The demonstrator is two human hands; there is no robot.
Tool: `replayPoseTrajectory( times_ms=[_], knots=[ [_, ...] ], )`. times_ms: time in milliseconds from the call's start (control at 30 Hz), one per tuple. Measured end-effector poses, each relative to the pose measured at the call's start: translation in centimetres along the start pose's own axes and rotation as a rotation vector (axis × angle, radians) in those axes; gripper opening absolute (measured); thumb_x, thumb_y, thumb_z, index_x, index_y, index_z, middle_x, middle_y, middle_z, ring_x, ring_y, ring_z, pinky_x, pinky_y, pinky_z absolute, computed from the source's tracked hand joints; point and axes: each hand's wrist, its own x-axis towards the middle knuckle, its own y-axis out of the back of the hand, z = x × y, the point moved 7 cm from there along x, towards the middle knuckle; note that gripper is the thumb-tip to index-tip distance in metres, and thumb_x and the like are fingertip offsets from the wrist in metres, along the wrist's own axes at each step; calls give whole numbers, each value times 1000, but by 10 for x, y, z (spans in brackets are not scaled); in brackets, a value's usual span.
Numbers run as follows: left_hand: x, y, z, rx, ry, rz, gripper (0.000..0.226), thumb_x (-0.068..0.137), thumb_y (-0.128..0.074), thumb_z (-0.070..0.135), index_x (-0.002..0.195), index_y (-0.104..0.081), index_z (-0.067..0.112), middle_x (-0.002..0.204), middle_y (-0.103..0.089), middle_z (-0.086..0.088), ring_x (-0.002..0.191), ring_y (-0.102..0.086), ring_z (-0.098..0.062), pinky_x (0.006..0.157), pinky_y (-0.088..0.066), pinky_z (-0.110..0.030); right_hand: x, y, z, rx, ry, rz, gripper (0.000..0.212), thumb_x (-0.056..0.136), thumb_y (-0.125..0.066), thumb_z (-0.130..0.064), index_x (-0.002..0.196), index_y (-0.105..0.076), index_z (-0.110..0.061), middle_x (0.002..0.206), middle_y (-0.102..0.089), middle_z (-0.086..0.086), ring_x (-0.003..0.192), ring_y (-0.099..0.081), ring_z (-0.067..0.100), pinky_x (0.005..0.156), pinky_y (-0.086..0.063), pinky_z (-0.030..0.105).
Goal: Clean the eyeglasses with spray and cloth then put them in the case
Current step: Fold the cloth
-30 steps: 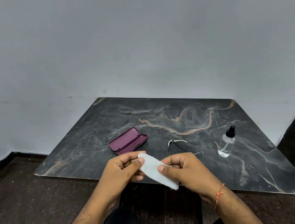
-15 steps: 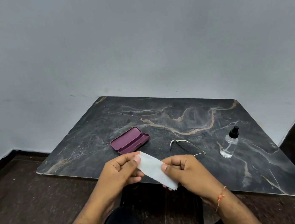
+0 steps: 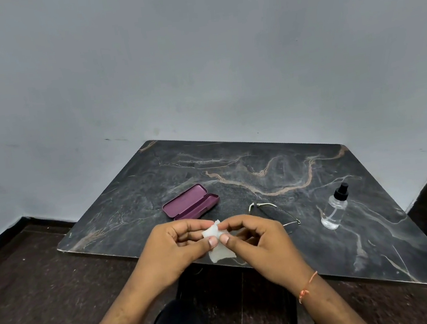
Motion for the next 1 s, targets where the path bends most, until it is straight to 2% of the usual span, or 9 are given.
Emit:
replayPoseTrajectory(
  times_ms=[100,167,233,300,400,567,700,833,1000],
  knots=[
    [-2,0,10,51,-40,-6,34,77,-89,32,110,-86,37,103,-87,-2,99,-84,-27,91,-66,-31,2,-4,5,66,-54,7,18,90,-85,-28,106,-82,-36,88,-79,-16,68,-65,3,68,-54,21],
    [-3,1,14,75,-58,1,31,78,-89,32,109,-87,36,103,-87,-1,99,-83,-27,93,-65,-33,3,-8,7,148,-98,-12,16,88,-86,-32,104,-83,-32,92,-83,-4,79,-76,20,76,-64,36],
    [-4,3,18,90,-72,-4,28,79,-89,32,107,-88,36,103,-87,0,100,-83,-23,92,-66,-29,4,-10,6,239,-126,-32,17,85,-86,-34,100,-83,-28,96,-83,11,93,-79,38,86,-64,49],
    [-5,4,20,83,-74,-14,28,80,-89,30,107,-88,34,104,-87,1,101,-83,-17,90,-64,-22,6,-12,6,320,-148,-44,11,84,-87,-29,95,-83,-27,96,-83,15,87,-79,33,83,-65,43],
    [-2,6,16,37,-42,8,28,77,-89,29,105,-89,31,104,-87,-1,101,-83,-16,88,-63,-20,7,-14,6,408,-191,-36,6,85,-87,-23,88,-83,-26,81,-79,6,72,-70,12,69,-59,23],
    [1,10,2,-83,25,112,25,77,-89,30,101,-89,21,101,-86,-12,94,-80,-23,91,-65,-34,8,-16,7,558,-256,1,5,88,-85,-17,87,-82,-21,83,-74,12,85,-64,30,82,-55,47],
    [2,8,-4,-188,72,129,28,78,-87,29,101,-87,14,101,-84,-19,92,-80,-27,86,-67,-31,7,-19,9,592,-314,13,16,94,-80,-10,86,-82,-23,84,-77,12,85,-66,30,75,-55,37],
    [2,3,-5,-296,117,72,26,79,-86,31,99,-84,14,109,-83,-22,98,-83,-30,80,-68,-32,10,-19,5,606,-309,50,8,94,-80,-7,93,-79,-15,84,-74,15,82,-63,31,64,-55,29],
    [5,1,-10,-315,170,75,15,97,-79,27,104,-78,14,110,-83,-21,92,-83,-27,75,-68,-32,12,-17,4,554,-281,71,11,96,-80,-15,105,-75,-10,87,-75,17,81,-66,31,68,-55,39]
  ],
)
